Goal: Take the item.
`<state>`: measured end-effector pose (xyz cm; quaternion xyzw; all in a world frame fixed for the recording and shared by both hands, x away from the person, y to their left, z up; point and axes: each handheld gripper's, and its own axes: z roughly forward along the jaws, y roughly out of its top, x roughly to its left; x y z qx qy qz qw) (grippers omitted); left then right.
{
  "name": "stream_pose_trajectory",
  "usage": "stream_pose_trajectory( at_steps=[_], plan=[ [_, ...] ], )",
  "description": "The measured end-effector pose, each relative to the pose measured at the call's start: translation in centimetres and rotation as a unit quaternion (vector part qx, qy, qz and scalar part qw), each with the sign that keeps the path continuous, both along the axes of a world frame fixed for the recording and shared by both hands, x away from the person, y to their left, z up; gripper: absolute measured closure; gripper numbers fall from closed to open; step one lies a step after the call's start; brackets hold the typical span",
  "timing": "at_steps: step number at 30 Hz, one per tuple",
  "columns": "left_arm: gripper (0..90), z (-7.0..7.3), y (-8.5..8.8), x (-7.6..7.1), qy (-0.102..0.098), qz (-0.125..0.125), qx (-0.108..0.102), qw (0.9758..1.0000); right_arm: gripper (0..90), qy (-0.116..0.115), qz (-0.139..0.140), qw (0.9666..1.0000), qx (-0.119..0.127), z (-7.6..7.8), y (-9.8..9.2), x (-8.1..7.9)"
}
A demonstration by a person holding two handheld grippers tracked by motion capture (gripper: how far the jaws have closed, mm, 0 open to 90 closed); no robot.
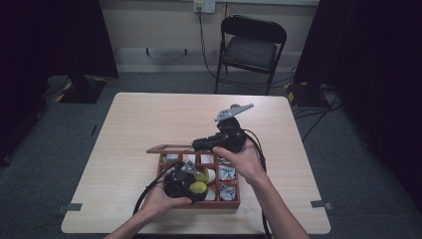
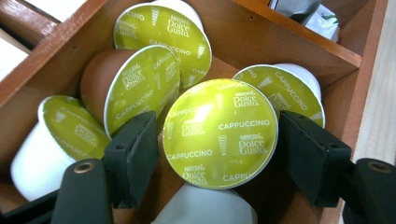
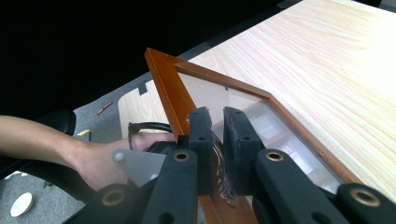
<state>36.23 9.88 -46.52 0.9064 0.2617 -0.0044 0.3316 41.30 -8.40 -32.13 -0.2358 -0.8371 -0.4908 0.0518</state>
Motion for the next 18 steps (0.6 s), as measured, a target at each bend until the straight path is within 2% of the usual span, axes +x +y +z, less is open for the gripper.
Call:
stream_pose_trajectory(
  at_steps=[2,4,7,10,15,16,18],
  plan=[
    [31.9,-0.04,0.03,0.26,0.01,-0.006,0.005,0.9999,82.2,0.0,0.0,1.0,0.0,0.01,0.0,0.01],
    [35.5,-0.05,0.02,0.25,0.011,-0.006,0.006,0.9999,82.2,0.0,0.0,1.0,0.0,0.01,0.0,0.01],
    [39.2,-0.05,-0.11,0.01,0.003,-0.005,0.006,1.0,82.2,0.0,0.0,1.0,0.0,0.01,0.0,0.0],
    [39.5,0.01,-0.22,-0.24,-0.011,-0.009,0.011,0.9998,82.2,0.0,0.0,1.0,0.0,0.0,0.0,-0.01],
    [39.8,0.18,0.03,-0.39,-0.022,-0.005,0.004,0.9997,82.2,-0.001,0.0,1.0,0.0,0.0,0.0,-0.02],
    [39.8,0.24,0.18,-0.27,-0.028,-0.013,0.013,0.9994,82.2,-0.001,0.0,1.0,0.0,0.0,0.0,-0.02],
    [39.9,0.34,0.28,-0.35,-0.033,-0.011,0.009,0.9994,82.2,-0.001,0.0,1.0,0.0,0.0,-0.01,-0.02]
  ],
)
